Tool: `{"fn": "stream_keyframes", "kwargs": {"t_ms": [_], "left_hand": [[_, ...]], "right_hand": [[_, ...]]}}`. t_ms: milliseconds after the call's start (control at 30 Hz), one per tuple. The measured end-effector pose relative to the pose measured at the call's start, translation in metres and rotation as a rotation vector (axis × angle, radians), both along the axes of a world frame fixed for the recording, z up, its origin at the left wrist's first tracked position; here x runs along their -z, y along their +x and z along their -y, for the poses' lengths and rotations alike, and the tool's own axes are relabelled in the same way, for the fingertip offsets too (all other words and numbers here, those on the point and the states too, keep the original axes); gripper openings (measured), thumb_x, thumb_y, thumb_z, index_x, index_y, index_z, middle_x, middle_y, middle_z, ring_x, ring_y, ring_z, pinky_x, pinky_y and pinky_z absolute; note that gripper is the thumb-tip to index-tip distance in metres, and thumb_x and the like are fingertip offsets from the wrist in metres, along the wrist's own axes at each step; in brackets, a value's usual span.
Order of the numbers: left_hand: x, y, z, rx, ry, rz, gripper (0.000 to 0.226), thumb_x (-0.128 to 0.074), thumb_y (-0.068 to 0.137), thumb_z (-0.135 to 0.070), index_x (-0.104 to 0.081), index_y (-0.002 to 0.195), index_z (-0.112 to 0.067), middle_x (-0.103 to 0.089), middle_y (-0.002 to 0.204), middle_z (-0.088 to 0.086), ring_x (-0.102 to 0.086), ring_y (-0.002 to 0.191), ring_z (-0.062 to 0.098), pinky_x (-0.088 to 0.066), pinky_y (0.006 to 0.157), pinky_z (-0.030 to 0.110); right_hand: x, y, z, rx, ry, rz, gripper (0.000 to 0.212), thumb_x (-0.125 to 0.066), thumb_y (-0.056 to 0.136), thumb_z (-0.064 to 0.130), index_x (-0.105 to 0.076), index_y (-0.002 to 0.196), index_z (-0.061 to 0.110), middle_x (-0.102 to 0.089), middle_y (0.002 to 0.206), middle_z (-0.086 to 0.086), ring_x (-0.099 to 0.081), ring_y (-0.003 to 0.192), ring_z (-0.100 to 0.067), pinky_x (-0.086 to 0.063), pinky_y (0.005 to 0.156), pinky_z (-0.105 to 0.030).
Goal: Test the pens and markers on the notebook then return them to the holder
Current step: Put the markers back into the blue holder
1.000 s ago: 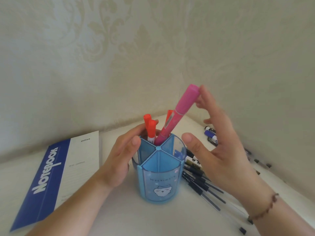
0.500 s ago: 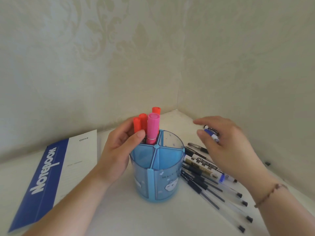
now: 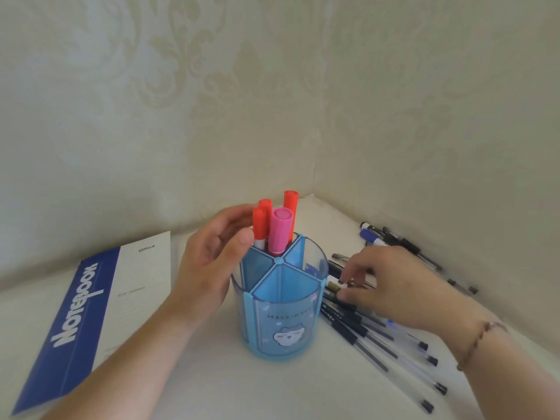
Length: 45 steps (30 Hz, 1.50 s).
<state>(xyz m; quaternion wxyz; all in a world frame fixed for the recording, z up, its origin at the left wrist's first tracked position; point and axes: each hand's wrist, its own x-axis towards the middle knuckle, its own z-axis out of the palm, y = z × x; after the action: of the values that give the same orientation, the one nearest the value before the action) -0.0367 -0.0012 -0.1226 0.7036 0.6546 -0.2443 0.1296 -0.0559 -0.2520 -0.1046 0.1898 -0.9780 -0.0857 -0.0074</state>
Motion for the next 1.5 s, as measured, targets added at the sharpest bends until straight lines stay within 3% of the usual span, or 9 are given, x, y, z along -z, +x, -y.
{"fn": "stream_keyframes", "kwargs": {"t_ms": [200,400,533,633,800,1033,1167,1300,1500], "left_hand": [[0.001,0.0,-0.004,-0.04,0.026,-0.026,0.063,-0.058,0.085,-0.061,-0.061,0.121,-0.009,-0.069,0.111,0.016,-0.064,0.104,0.033,-0.05,0.083,0.037],[0.002,-0.001,-0.004,-0.034,0.032,-0.003,0.051,-0.054,0.087,-0.057,-0.065,0.117,-0.017,-0.069,0.105,0.007,-0.063,0.099,0.022,-0.05,0.082,0.035],[0.001,0.001,-0.006,-0.034,0.039,0.011,0.052,-0.045,0.09,-0.056,-0.062,0.12,-0.016,-0.067,0.115,0.009,-0.061,0.101,0.026,-0.047,0.086,0.044],[0.0,-0.001,-0.004,-0.02,0.024,0.013,0.062,-0.046,0.086,-0.07,-0.063,0.12,-0.022,-0.067,0.122,0.006,-0.062,0.109,0.025,-0.047,0.091,0.047],[0.002,0.0,-0.003,-0.007,0.001,0.0,0.067,-0.048,0.086,-0.068,-0.059,0.123,-0.014,-0.065,0.127,0.006,-0.06,0.118,0.027,-0.046,0.098,0.05],[0.0,-0.003,-0.003,0.007,-0.016,0.008,0.066,-0.048,0.085,-0.071,-0.061,0.122,-0.018,-0.065,0.126,0.007,-0.06,0.118,0.028,-0.048,0.097,0.048],[0.001,-0.002,-0.004,-0.002,-0.017,0.011,0.068,-0.049,0.084,-0.072,-0.062,0.12,-0.016,-0.065,0.125,0.011,-0.059,0.118,0.034,-0.04,0.099,0.062],[0.0,-0.002,-0.003,-0.005,-0.028,0.011,0.061,-0.05,0.083,-0.073,-0.066,0.116,-0.025,-0.066,0.124,0.005,-0.061,0.116,0.027,-0.043,0.099,0.054],[-0.003,-0.004,-0.003,-0.004,-0.031,0.016,0.057,-0.048,0.083,-0.074,-0.067,0.114,-0.03,-0.067,0.123,-0.001,-0.063,0.113,0.019,-0.048,0.095,0.04]], "right_hand": [[0.004,-0.002,-0.012,0.115,-0.227,0.011,0.025,-0.059,0.083,0.057,-0.053,0.081,0.033,-0.06,0.086,0.013,-0.058,0.082,-0.01,-0.044,0.061,-0.027],[0.008,-0.007,-0.012,0.128,-0.186,0.057,0.019,-0.055,0.09,0.049,-0.054,0.09,0.03,-0.062,0.089,0.012,-0.059,0.084,-0.012,-0.049,0.07,-0.03],[0.0,-0.007,-0.008,0.079,0.433,0.362,0.042,-0.058,0.093,0.021,-0.037,0.128,0.031,-0.065,0.076,0.008,-0.059,0.063,-0.003,-0.044,0.058,-0.011],[-0.018,-0.022,-0.019,-0.06,1.071,0.52,0.067,-0.051,0.095,0.0,-0.017,0.139,0.038,-0.065,0.083,-0.006,-0.063,0.058,-0.022,-0.051,0.048,-0.026],[-0.025,-0.037,-0.036,-0.337,1.269,0.631,0.054,-0.052,0.089,0.003,-0.022,0.128,0.024,-0.068,0.089,-0.018,-0.065,0.065,-0.032,-0.053,0.051,-0.032],[-0.016,-0.029,-0.028,-0.282,0.912,0.606,0.03,-0.06,0.091,0.031,-0.058,0.119,0.041,-0.07,0.111,0.004,-0.067,0.086,-0.026,-0.051,0.059,-0.036],[-0.016,-0.004,0.017,0.221,0.485,0.534,0.02,-0.061,0.092,0.021,-0.069,0.106,0.032,-0.069,0.088,0.018,-0.062,0.069,-0.015,-0.048,0.055,-0.027],[0.003,0.018,0.045,0.512,0.049,0.217,0.025,-0.055,0.09,0.013,-0.073,0.102,0.026,-0.072,0.094,-0.001,-0.063,0.079,-0.026,-0.051,0.074,-0.031],[0.002,0.018,0.028,0.547,-0.276,0.123,0.021,-0.055,0.089,0.016,-0.069,0.1,0.028,-0.066,0.093,-0.004,-0.061,0.076,-0.028,-0.05,0.066,-0.03]]}}
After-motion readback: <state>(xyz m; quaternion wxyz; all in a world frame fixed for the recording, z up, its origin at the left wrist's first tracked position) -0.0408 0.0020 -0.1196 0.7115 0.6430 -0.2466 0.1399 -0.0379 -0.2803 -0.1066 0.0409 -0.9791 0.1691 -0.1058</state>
